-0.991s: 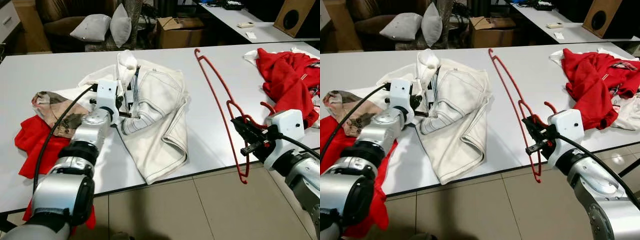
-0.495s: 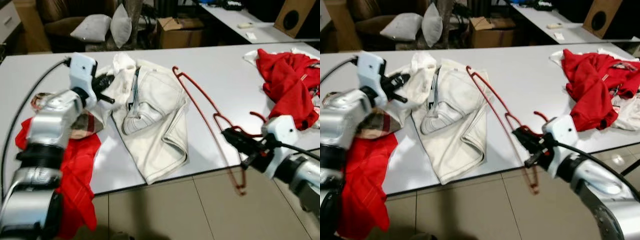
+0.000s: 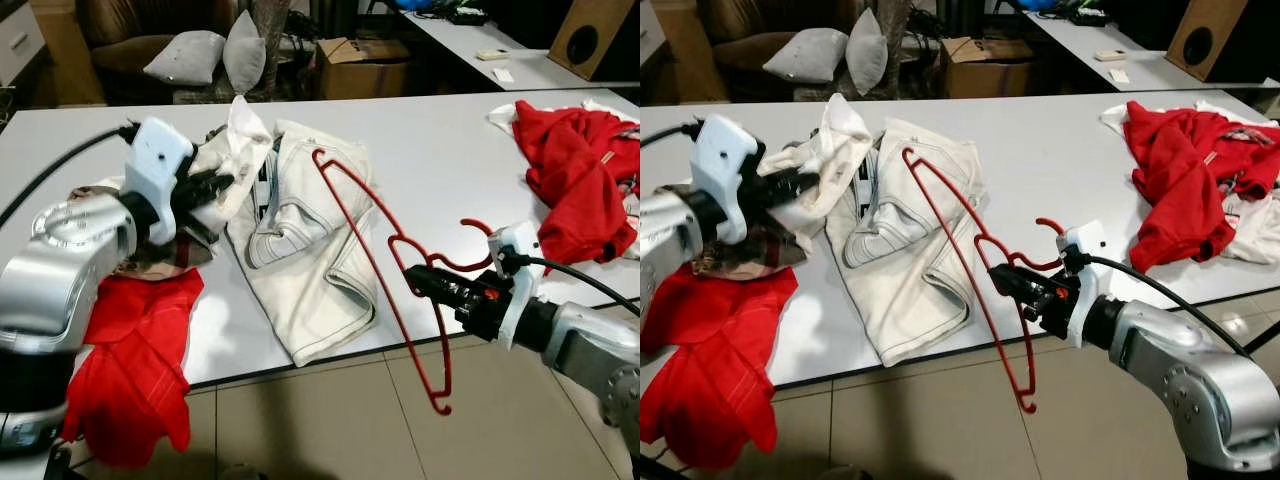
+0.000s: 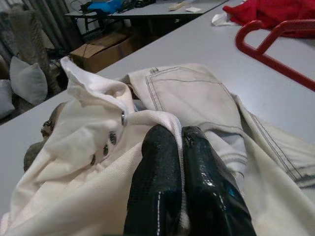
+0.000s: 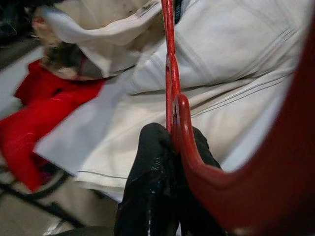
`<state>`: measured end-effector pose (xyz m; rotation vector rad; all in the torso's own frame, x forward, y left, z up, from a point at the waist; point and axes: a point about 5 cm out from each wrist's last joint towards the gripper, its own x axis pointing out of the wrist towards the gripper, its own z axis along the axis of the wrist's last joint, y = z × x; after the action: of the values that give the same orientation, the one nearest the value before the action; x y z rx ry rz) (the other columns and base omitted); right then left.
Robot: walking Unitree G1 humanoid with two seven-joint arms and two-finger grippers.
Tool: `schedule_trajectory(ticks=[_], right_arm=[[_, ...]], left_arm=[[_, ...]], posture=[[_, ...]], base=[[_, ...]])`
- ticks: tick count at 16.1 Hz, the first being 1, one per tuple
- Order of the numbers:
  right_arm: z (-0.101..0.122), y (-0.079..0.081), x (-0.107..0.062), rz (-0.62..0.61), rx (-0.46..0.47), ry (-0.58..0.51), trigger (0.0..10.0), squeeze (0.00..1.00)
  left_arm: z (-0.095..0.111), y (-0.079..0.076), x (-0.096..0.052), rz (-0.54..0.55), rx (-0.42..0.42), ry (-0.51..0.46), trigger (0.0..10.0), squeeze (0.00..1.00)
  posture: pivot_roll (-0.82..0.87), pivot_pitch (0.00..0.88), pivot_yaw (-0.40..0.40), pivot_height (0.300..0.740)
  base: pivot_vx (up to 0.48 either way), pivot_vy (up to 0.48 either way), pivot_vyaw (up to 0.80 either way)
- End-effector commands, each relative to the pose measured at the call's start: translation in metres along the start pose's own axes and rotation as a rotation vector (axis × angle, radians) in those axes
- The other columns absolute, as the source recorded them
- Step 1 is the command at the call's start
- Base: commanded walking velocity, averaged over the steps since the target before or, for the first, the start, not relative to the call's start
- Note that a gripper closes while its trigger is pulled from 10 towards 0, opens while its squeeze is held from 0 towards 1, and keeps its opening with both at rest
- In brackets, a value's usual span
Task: Hang hanger
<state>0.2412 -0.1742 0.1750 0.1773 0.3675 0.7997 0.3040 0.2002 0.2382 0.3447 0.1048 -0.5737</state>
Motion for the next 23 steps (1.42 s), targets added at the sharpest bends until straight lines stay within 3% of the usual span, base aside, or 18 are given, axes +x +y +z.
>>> schedule_trajectory(ticks=[1, 2, 8, 11, 13, 17, 18, 19, 21, 22, 23], right_arm=[[0.004, -0.001, -0.001, 0.027, 0.024, -0.004, 10.0, 0.00], [0.005, -0.001, 0.002, 0.080, 0.095, 0.014, 10.0, 0.00], [0.009, -0.006, 0.008, 0.196, 0.242, 0.054, 10.0, 0.00], [0.008, -0.009, 0.009, 0.168, 0.165, 0.039, 10.0, 0.00], [0.009, -0.009, 0.008, 0.163, 0.181, 0.010, 10.0, 0.00], [0.013, -0.009, -0.001, 0.179, 0.177, -0.061, 10.0, 0.00], [0.015, -0.011, -0.001, 0.124, 0.100, -0.096, 10.0, 0.00], [0.021, -0.020, 0.002, -0.047, -0.146, -0.120, 10.0, 0.00], [0.035, -0.018, 0.006, -0.221, -0.584, -0.158, 10.0, 0.00], [0.040, -0.015, 0.006, -0.255, -0.677, -0.194, 10.0, 0.00], [0.041, -0.014, 0.007, -0.277, -0.713, -0.213, 10.0, 0.00]], left_arm=[[0.007, -0.008, -0.002, -0.047, 0.024, -0.018, 0.0, 0.00], [0.007, -0.023, -0.007, -0.117, 0.070, -0.013, 0.0, 0.00], [-0.003, -0.060, -0.006, -0.228, 0.197, -0.046, 0.0, 0.00], [-0.006, -0.066, -0.001, -0.200, 0.198, -0.059, 0.0, 0.00], [-0.006, -0.066, -0.003, -0.200, 0.197, -0.064, 0.0, 0.00], [-0.011, -0.050, -0.003, -0.071, 0.200, -0.042, 0.0, 0.00], [-0.005, -0.039, -0.002, 0.029, 0.199, -0.088, 0.0, 0.00], [0.002, -0.026, -0.003, 0.139, 0.171, -0.146, 0.0, 0.00], [0.015, -0.014, -0.009, 0.205, 0.151, -0.235, 0.0, 0.00], [0.020, -0.011, -0.011, 0.220, 0.139, -0.268, 0.0, 0.00], [0.020, -0.010, -0.013, 0.220, 0.135, -0.277, 0.0, 0.00]], posture=[[0.03, 0.014, -0.057, 0.740], [0.04, 0.017, -0.068, 0.740], [0.04, 0.020, -0.089, 0.740], [0.04, 0.020, -0.089, 0.740], [0.04, 0.018, -0.089, 0.740], [0.04, 0.014, -0.084, 0.740], [0.04, 0.013, -0.082, 0.740], [0.04, 0.012, -0.081, 0.740], [0.04, 0.010, -0.078, 0.740], [0.05, 0.008, -0.073, 0.740], [0.05, 0.007, -0.070, 0.740]], base=[[0.000, 0.000, 0.00], [0.000, 0.000, 0.00], [0.000, 0.000, 0.00], [0.000, 0.000, 0.00], [0.000, 0.000, 0.00], [0.000, 0.000, 0.00], [0.000, 0.000, 0.00], [0.000, 0.000, 0.00], [0.000, 0.000, 0.00], [0.000, 0.000, 0.00], [0.000, 0.000, 0.00]])
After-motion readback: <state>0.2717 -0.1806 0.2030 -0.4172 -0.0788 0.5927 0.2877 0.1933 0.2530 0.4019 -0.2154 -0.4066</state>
